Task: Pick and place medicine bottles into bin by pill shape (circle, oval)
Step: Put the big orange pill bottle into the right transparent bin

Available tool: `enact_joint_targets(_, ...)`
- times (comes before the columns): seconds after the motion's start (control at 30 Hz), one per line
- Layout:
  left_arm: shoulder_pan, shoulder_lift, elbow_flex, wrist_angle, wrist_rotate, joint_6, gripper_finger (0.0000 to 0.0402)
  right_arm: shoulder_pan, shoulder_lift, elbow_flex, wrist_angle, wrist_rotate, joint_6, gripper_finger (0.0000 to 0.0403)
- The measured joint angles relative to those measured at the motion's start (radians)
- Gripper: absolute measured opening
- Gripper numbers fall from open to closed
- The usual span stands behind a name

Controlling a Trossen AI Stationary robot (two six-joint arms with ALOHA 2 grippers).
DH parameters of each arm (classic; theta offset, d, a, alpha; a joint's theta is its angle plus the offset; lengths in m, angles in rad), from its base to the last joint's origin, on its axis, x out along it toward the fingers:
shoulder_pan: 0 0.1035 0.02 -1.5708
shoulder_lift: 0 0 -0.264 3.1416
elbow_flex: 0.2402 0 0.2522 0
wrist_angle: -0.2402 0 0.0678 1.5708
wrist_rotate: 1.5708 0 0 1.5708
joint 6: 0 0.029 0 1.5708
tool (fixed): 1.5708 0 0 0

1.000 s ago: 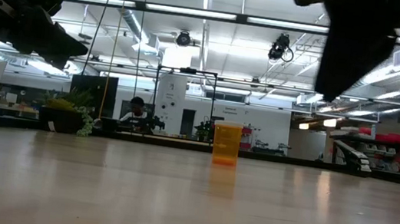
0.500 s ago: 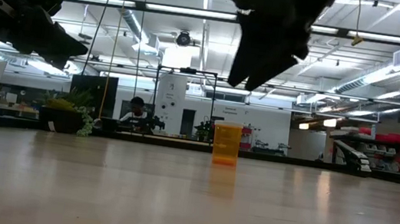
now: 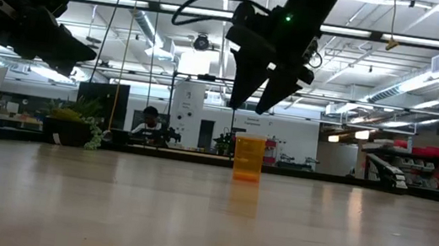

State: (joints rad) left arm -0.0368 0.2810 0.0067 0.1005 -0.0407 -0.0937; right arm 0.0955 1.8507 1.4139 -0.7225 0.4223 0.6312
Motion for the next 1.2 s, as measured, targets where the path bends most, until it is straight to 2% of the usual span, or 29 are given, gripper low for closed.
enact_joint_targets(0.27, 0.000, 0.000, 0.000, 0.000, 0.000, 0.000, 0.0032, -0.057, 0.000, 0.000, 0.012, -0.098, -0.007, 0.0351)
enact_joint_targets(0.5, 0.000, 0.000, 0.000, 0.000, 0.000, 0.000, 0.0034, -0.074, 0.001, -0.004, 0.018, -0.097, -0.031, 0.0351)
enact_joint_targets(0.87, 0.000, 0.000, 0.000, 0.000, 0.000, 0.000, 0.0030, -0.074, 0.008, -0.125, 0.141, -0.158, -0.054, 0.0351)
enact_joint_targets(1.2, 0.000, 0.000, 0.000, 0.000, 0.000, 0.000, 0.0030, -0.078, 0.008, -0.178, 0.191, -0.162, -0.070, 0.0339)
